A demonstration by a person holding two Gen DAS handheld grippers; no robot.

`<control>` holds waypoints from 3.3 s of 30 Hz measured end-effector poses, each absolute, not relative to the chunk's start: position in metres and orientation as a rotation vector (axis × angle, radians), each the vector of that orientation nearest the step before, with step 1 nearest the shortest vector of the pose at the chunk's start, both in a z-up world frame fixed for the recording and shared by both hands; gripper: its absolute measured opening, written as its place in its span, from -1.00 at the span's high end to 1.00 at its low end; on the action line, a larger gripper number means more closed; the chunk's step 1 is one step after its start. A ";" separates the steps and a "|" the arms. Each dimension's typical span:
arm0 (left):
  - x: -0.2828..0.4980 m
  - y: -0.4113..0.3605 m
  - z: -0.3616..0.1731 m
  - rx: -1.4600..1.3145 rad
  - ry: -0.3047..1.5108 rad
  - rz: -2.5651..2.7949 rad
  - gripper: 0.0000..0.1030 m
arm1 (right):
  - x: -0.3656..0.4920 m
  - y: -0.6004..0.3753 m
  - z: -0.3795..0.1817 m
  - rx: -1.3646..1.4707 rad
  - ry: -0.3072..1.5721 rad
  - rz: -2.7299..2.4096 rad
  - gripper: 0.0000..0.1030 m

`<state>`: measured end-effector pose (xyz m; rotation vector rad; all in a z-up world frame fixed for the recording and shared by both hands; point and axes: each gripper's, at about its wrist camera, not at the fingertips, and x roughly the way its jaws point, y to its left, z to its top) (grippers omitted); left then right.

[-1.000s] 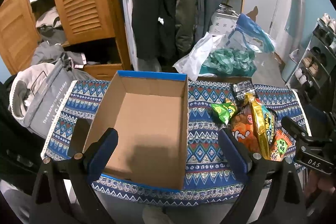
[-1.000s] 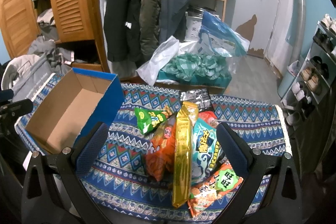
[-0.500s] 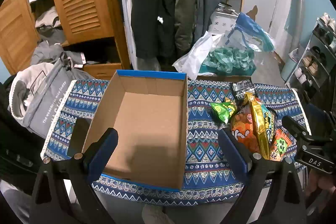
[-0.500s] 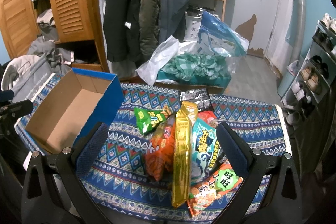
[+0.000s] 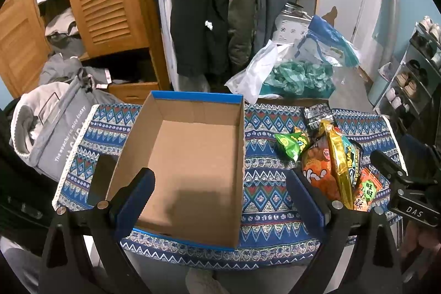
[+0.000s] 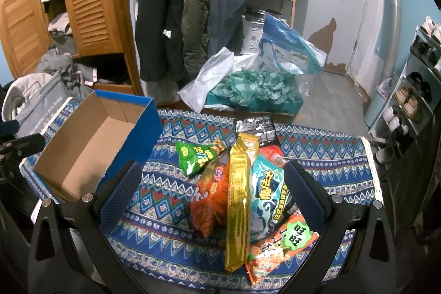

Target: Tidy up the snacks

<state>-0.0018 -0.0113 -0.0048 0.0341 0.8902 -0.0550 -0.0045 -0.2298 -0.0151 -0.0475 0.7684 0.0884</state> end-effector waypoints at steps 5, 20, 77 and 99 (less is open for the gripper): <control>-0.002 -0.012 -0.005 0.033 0.891 -0.055 -0.88 | -0.004 -0.230 -0.016 -0.047 0.769 0.088 -0.96; -0.001 -0.014 -0.006 0.031 0.894 -0.061 -0.88 | -0.006 -0.234 -0.018 -0.044 0.772 0.090 -0.96; 0.085 -0.122 -0.145 -0.078 1.250 -0.187 -0.88 | 0.057 -0.290 -0.161 0.003 1.103 0.124 0.47; 0.107 -0.182 -0.194 -0.094 1.393 -0.259 -0.88 | 0.046 -0.343 -0.164 0.236 1.098 0.096 0.38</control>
